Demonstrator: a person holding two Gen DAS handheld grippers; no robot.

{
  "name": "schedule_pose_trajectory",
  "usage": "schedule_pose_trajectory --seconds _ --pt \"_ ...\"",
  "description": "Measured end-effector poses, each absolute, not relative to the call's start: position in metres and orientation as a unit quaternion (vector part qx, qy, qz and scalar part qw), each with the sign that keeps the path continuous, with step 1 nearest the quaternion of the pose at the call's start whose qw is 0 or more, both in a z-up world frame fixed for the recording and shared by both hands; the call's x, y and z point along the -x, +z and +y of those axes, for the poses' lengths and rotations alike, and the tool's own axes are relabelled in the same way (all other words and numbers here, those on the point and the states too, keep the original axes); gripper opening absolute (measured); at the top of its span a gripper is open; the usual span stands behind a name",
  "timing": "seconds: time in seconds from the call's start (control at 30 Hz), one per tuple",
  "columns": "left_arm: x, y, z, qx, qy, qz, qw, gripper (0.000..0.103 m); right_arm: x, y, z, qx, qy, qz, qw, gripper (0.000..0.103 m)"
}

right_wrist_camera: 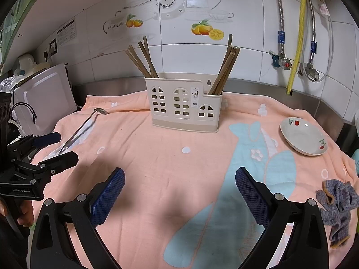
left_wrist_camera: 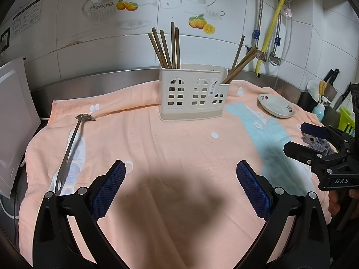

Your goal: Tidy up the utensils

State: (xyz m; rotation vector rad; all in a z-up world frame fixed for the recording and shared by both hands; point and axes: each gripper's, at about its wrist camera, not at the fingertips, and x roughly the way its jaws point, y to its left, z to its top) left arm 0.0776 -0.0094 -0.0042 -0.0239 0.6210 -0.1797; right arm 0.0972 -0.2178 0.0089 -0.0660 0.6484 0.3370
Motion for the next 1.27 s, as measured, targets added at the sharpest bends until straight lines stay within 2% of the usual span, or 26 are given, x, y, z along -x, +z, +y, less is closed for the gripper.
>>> schedule_pose_trajectory --seconds 1.27 --pt "-0.079 -0.006 -0.001 0.013 -0.075 0.306 0.949 0.098 -0.101 0.004 -0.226 0.028 0.159 0.324 0.932 0.096"
